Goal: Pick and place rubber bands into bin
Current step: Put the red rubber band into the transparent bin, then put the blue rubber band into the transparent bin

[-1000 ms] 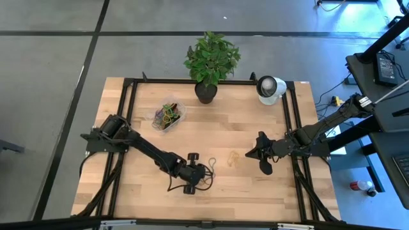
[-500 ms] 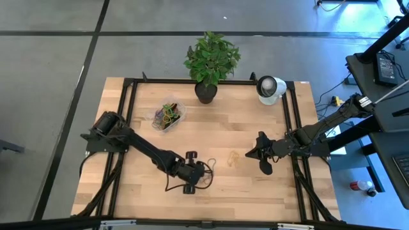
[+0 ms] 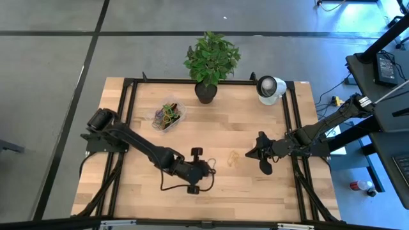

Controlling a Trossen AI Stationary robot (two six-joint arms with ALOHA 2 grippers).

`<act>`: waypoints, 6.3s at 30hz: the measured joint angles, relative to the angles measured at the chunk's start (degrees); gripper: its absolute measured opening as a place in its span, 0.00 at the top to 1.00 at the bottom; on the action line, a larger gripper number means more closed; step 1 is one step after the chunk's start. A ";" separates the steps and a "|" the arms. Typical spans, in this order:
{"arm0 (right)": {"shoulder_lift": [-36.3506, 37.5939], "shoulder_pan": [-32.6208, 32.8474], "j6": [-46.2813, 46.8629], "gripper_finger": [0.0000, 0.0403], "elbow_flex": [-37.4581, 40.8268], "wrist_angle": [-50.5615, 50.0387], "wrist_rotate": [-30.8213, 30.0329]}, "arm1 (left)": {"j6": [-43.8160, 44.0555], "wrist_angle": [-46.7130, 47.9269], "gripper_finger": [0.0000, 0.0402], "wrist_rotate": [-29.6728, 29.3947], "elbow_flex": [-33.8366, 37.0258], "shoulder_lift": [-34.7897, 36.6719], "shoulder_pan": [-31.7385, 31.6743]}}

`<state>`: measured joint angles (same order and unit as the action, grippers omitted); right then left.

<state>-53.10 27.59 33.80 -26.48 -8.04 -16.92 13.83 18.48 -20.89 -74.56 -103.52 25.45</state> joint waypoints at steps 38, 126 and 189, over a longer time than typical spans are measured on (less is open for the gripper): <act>-0.09 -0.04 0.20 0.96 0.00 0.44 -4.47 | -1.14 12.41 1.00 -7.68 -6.21 8.45 -7.80; -47.36 -7.56 -17.62 0.61 -12.06 35.17 2.00 | 15.67 -8.88 1.00 7.03 11.71 6.92 -1.92; -28.55 -2.62 -2.82 0.85 -11.50 2.39 1.19 | 17.66 3.88 1.00 -4.47 10.17 14.76 -2.67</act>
<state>-81.65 24.97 30.98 -37.98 -5.65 -15.73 31.49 22.36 -25.37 -64.39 -88.76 22.78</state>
